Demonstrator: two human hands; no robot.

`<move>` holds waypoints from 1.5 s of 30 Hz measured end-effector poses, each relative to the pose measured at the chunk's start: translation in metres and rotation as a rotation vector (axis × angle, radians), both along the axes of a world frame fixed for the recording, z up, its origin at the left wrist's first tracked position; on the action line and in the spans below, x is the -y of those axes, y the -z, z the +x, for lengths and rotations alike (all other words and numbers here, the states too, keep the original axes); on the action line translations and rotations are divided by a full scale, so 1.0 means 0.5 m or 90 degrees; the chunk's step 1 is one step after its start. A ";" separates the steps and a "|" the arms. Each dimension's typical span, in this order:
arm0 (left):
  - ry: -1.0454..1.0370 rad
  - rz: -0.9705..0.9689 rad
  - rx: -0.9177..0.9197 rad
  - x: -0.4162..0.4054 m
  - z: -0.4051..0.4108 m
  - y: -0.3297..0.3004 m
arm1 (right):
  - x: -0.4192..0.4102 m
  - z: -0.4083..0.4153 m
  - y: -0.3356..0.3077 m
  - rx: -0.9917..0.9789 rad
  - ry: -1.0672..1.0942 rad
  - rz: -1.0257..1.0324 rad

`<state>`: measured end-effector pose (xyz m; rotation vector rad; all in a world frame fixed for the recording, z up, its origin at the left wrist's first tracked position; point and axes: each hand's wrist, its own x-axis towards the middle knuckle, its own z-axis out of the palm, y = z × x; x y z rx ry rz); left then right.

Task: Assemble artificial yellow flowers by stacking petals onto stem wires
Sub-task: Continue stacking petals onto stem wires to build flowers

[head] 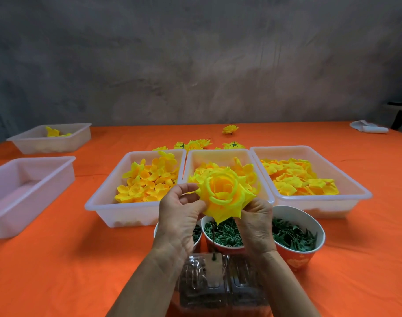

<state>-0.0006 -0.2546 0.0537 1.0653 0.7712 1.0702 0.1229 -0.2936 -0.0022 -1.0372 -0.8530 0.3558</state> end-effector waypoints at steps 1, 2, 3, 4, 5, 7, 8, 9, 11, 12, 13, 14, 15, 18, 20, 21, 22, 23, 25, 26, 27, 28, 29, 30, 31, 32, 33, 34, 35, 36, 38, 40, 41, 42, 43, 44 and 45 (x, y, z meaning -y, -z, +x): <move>0.000 -0.002 0.002 -0.001 0.000 0.000 | 0.001 -0.002 -0.001 -0.003 -0.003 0.008; 0.000 -0.003 0.007 -0.001 0.001 0.000 | 0.002 -0.002 -0.001 -0.005 -0.002 0.012; 0.000 -0.005 0.011 -0.001 0.001 0.000 | 0.001 -0.001 0.000 -0.006 0.003 0.009; -0.005 -0.006 0.011 -0.001 0.001 0.001 | -0.002 0.002 0.003 -0.008 0.010 0.000; -0.011 -0.006 0.006 -0.002 0.002 0.001 | -0.004 0.004 0.006 -0.012 0.014 -0.012; -0.023 -0.005 -0.005 -0.004 0.002 0.002 | -0.008 0.007 0.011 -0.031 0.014 -0.026; -0.029 -0.004 -0.008 -0.004 0.002 0.002 | -0.009 0.007 0.012 -0.036 0.012 -0.029; -0.037 -0.003 -0.009 -0.004 0.002 0.001 | -0.009 0.007 0.012 -0.035 0.012 -0.029; -0.051 -0.010 0.000 -0.002 0.004 -0.001 | -0.007 0.004 0.010 -0.025 0.020 -0.031; -0.052 -0.021 0.009 -0.001 0.005 -0.003 | -0.007 0.004 0.010 -0.019 0.027 -0.032; -0.046 -0.036 0.018 0.000 0.006 -0.004 | -0.007 0.004 0.011 -0.015 0.032 -0.031; -0.032 -0.052 0.021 0.002 0.006 -0.006 | -0.007 0.005 0.011 -0.014 0.033 -0.029; -0.012 -0.066 0.016 0.004 0.007 -0.006 | -0.007 0.006 0.010 -0.015 0.033 -0.027; 0.027 -0.082 -0.010 0.009 0.007 -0.003 | -0.006 0.008 0.011 -0.016 0.023 -0.025; 0.017 -0.073 -0.019 0.008 0.008 -0.002 | -0.005 0.006 0.011 0.000 0.023 -0.031; 0.008 -0.062 -0.030 0.007 0.008 -0.003 | -0.004 0.004 0.009 0.005 0.015 -0.029; 0.002 -0.049 -0.043 0.005 0.007 -0.003 | -0.002 0.002 0.006 0.009 0.003 -0.028; 0.000 -0.035 -0.053 0.002 0.005 -0.004 | -0.001 0.001 0.003 0.015 -0.010 -0.029; 0.005 -0.006 -0.064 -0.003 0.001 -0.003 | 0.003 0.002 -0.001 0.037 -0.040 -0.035; 0.008 0.008 -0.072 -0.006 -0.001 -0.002 | 0.006 0.002 -0.003 0.047 -0.055 -0.036; 0.009 0.024 -0.082 -0.008 -0.004 -0.002 | 0.008 0.003 -0.004 0.057 -0.070 -0.037; 0.008 0.042 -0.095 -0.010 -0.007 -0.002 | 0.010 0.004 -0.006 0.066 -0.083 -0.039; 0.006 0.061 -0.109 -0.012 -0.009 -0.002 | 0.012 0.004 -0.007 0.072 -0.095 -0.040; 0.001 0.080 -0.124 -0.014 -0.010 -0.002 | 0.014 0.003 -0.010 0.071 -0.103 -0.039; -0.006 0.099 -0.138 -0.016 -0.011 -0.002 | 0.015 0.002 -0.013 0.066 -0.109 -0.035; -0.018 0.119 -0.151 -0.017 -0.011 -0.002 | 0.017 0.000 -0.015 0.065 -0.110 -0.030; -0.034 0.140 -0.164 -0.017 -0.011 -0.002 | 0.017 -0.002 -0.017 0.071 -0.107 -0.026; -0.051 0.160 -0.173 -0.018 -0.010 -0.003 | 0.017 -0.004 -0.018 0.081 -0.103 -0.021; -0.065 0.179 -0.182 -0.018 -0.009 -0.004 | 0.017 -0.005 -0.016 0.086 -0.099 -0.017; -0.075 0.193 -0.187 -0.017 -0.009 -0.004 | 0.018 -0.007 -0.015 0.085 -0.097 -0.012; -0.088 0.200 -0.179 -0.015 -0.007 -0.003 | 0.017 -0.009 -0.012 0.074 -0.097 -0.004; -0.088 0.185 -0.139 -0.010 -0.009 -0.003 | 0.014 -0.008 -0.007 0.053 -0.099 -0.002; -0.081 0.172 -0.111 -0.008 -0.009 -0.003 | 0.011 -0.007 -0.005 0.040 -0.094 -0.003; -0.073 0.162 -0.085 -0.005 -0.010 -0.003 | 0.008 -0.005 -0.002 0.026 -0.084 -0.007; -0.070 0.158 -0.068 -0.003 -0.011 -0.003 | 0.005 -0.003 0.001 0.013 -0.067 -0.013; -0.073 0.158 -0.060 -0.001 -0.012 -0.002 | 0.002 0.000 0.004 0.002 -0.048 -0.017; -0.082 0.158 -0.058 0.001 -0.013 -0.002 | 0.000 0.001 0.007 -0.003 -0.030 -0.021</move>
